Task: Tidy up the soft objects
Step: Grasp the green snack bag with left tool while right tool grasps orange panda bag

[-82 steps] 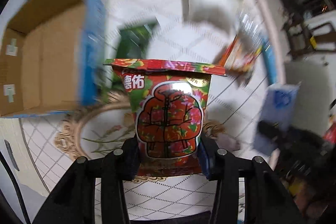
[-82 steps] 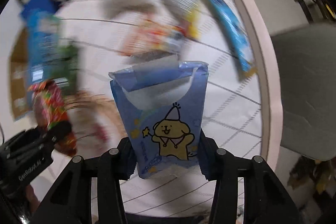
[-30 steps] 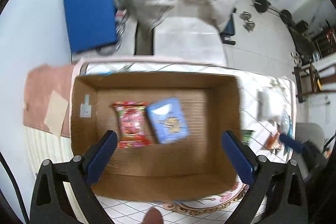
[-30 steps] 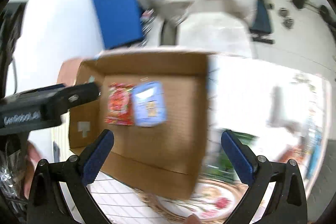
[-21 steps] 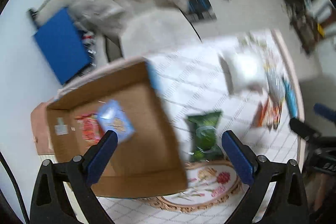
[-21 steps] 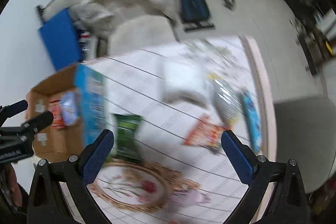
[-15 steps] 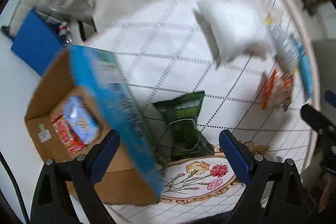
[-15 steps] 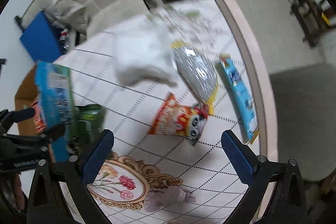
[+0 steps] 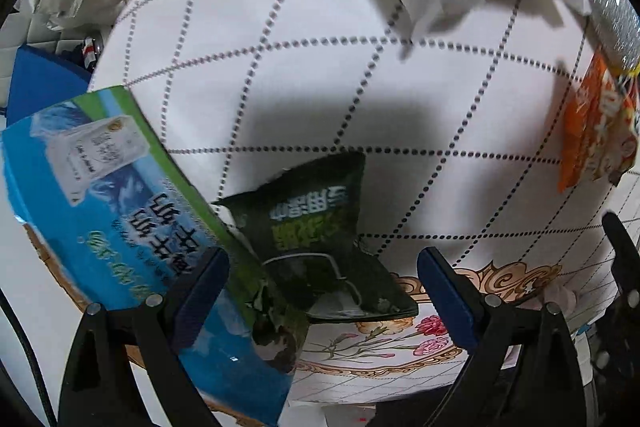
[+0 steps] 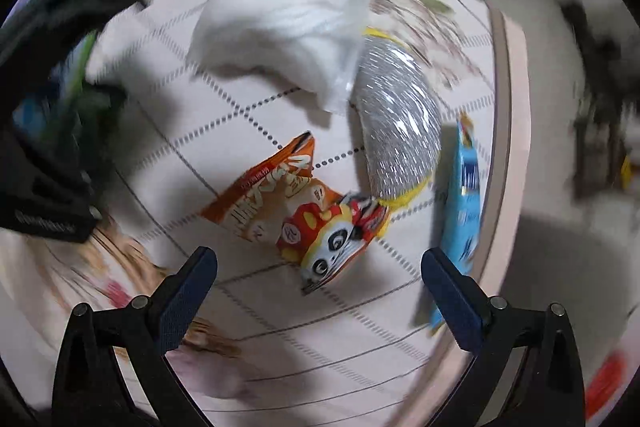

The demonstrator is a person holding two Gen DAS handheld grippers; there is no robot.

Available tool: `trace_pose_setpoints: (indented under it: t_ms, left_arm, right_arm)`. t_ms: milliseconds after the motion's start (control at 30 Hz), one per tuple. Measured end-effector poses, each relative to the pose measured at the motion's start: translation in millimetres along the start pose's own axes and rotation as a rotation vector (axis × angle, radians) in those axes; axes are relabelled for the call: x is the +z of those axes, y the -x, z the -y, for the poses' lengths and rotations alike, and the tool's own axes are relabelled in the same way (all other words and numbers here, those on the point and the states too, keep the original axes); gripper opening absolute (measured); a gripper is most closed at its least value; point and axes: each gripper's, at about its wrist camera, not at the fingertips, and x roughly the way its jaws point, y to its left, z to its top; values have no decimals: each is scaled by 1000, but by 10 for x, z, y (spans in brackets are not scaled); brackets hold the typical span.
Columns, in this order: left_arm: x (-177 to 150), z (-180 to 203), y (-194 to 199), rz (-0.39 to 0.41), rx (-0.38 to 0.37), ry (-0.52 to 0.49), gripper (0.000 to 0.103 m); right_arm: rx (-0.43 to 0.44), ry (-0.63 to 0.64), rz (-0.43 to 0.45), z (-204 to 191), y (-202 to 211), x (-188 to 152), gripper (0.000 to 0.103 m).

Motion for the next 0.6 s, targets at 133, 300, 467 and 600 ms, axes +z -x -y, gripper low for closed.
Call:
trace_pose_setpoints:
  t_ms: [133,300,467,600]
  left_arm:
    - [-2,17,-69,-24,-19,10,96]
    - [-15,-65,-188,-42,-81,87,65]
    - [-35,-139,-281,-27,-182,158,49]
    - [-88,-208,-347,-22,-265,188,56]
  right_arm:
    - [-63,98,-23,-165,-186,46,91]
    - [125,-204,-130,178,-363,79,56]
    - [356,-450,-151,521,-383,-60,58]
    - [331,-422,-132,553,-335,-61,75]
